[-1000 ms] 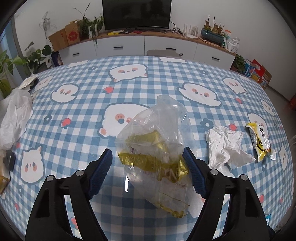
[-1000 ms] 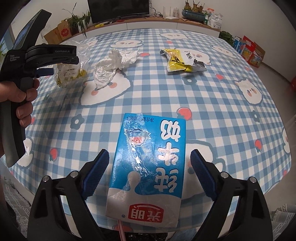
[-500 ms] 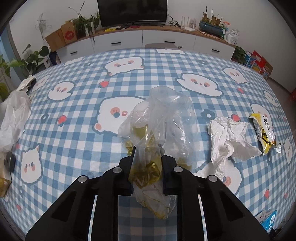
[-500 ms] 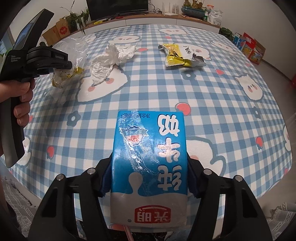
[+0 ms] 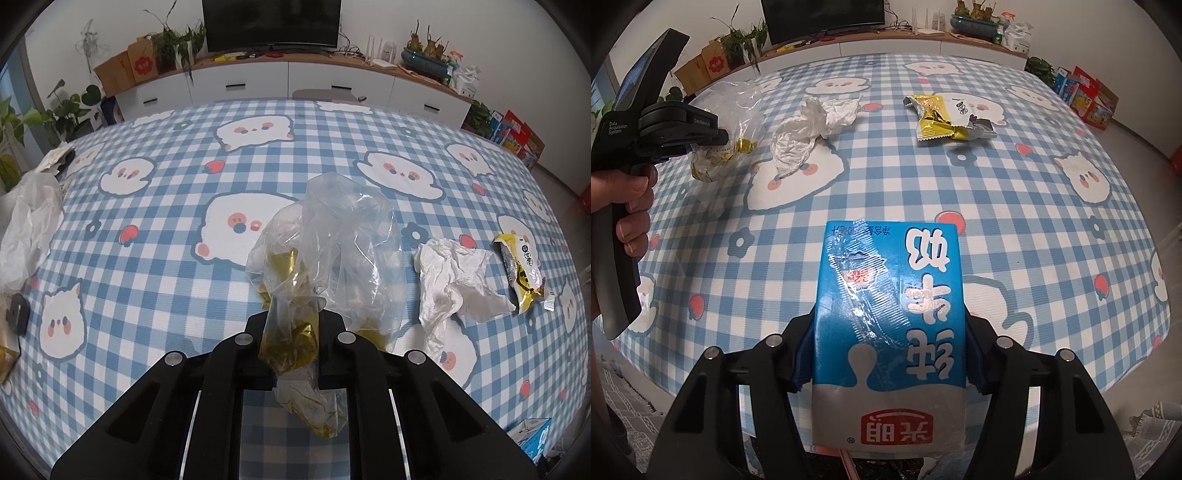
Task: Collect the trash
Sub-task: 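Lift the plastic bag and milk carton and carry them toward the bin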
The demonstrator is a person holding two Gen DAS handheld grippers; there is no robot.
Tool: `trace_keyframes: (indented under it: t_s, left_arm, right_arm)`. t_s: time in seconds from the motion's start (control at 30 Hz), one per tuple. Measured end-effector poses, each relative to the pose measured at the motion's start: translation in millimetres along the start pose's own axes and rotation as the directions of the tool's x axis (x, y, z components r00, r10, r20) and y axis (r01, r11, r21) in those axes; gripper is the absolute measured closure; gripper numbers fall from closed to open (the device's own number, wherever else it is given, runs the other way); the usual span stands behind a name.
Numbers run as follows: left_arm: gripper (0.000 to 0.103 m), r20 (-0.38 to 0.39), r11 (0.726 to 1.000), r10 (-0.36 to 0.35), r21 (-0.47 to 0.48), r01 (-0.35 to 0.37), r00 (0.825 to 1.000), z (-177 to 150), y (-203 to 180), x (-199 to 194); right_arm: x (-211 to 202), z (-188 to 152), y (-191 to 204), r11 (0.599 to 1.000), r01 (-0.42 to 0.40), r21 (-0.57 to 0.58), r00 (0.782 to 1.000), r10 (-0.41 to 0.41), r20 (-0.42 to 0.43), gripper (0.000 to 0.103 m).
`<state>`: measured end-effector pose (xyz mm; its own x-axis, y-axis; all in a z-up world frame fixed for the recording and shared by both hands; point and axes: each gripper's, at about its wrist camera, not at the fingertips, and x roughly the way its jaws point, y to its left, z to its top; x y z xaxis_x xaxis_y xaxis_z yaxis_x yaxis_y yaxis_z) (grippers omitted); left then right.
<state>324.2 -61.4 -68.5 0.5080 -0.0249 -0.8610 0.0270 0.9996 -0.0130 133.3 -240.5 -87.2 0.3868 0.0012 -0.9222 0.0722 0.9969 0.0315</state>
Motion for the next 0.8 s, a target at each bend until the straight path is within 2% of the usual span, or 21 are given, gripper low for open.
trace_keyframes:
  t_s: [0.43, 0.8]
  left_arm:
    - [0.092, 0.008, 0.999, -0.028, -0.019, 0.028, 1.0, -7, 6, -32]
    - [0.092, 0.003, 0.998, -0.051, -0.036, 0.051, 0.999, -39, 3, -67]
  right_arm:
    - [-28, 3, -2, 1.0, -0.021, -0.004, 0.999, 0.021, 0.045, 0.043]
    - [-47, 4, -5, 1.0, -0.03, -0.004, 0.996, 0.031, 0.087, 0.043]
